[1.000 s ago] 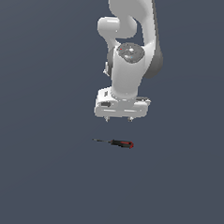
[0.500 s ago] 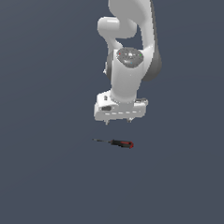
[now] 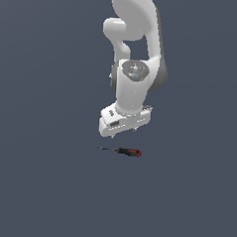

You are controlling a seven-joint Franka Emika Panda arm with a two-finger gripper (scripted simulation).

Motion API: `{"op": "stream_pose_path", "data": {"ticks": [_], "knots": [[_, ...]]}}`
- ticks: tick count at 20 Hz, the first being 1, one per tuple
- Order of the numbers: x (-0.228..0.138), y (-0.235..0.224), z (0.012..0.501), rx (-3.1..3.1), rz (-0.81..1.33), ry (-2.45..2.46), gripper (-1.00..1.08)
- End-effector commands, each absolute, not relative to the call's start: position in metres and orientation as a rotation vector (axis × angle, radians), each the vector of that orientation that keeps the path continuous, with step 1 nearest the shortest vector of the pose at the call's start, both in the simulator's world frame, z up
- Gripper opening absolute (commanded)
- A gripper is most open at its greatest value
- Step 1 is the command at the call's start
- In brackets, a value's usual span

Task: Pick up the object and move it to a goal position.

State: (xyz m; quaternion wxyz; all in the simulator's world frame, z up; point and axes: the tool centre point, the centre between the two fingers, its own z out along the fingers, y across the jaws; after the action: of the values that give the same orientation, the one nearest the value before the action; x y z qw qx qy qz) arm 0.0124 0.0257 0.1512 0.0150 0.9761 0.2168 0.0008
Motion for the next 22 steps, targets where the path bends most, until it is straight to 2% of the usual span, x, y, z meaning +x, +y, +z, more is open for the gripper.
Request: {"op": "stream_pose_path", "data": {"ticks": [1,22], "knots": [[0.014,0.025,0.145,3.012,-0.001,0.78,1.0],[0.027,0.017,0.098,2.681,-0.017,1.603,1.0]]}}
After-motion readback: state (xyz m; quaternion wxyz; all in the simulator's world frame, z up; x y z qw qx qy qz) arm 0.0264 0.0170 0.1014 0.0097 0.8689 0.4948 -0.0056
